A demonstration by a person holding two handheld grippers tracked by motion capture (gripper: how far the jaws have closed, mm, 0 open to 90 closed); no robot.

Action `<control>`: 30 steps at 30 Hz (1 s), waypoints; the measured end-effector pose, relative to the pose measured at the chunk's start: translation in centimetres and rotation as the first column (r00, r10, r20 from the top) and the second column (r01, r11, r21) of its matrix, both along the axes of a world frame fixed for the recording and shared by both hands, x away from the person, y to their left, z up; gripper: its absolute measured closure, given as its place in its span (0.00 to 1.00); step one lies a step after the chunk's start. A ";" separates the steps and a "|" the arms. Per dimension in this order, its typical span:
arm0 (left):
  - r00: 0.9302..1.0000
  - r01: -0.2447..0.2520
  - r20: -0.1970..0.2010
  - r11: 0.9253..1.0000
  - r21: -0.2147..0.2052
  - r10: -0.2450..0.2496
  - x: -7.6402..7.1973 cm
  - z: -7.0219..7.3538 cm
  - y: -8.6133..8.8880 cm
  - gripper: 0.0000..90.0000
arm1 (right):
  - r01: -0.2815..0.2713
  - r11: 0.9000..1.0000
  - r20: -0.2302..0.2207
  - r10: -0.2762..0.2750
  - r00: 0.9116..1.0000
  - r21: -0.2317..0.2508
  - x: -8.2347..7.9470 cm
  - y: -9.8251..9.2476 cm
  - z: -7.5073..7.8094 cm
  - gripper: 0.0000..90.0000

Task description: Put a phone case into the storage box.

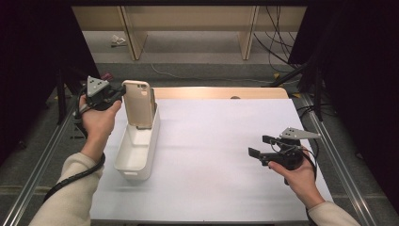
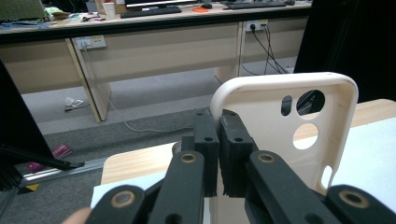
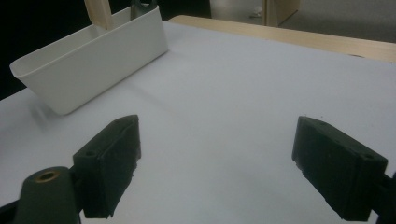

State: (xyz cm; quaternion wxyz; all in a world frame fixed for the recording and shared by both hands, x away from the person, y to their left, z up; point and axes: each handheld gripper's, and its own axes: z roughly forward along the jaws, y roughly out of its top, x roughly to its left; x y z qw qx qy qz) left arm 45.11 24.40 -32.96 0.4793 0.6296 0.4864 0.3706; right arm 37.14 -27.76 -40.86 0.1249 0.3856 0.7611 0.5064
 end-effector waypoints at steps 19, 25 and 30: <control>0.999 -0.032 -0.016 0.999 0.004 0.032 1.7 -0.7 0.0 0.96 | -0.002 1.000 -0.004 0.002 1.000 0.001 0.1 0.0 -0.1 0.18; 0.999 -0.044 -0.025 0.999 0.000 0.044 2.2 -1.1 -0.2 0.96 | -0.002 1.000 -0.005 0.002 1.000 0.002 0.1 0.0 -0.1 0.18; 0.997 -0.062 -0.039 0.998 -0.004 0.062 2.7 -1.4 -0.2 0.96 | -0.006 1.000 -0.007 0.006 1.000 0.002 0.1 0.0 -0.2 0.18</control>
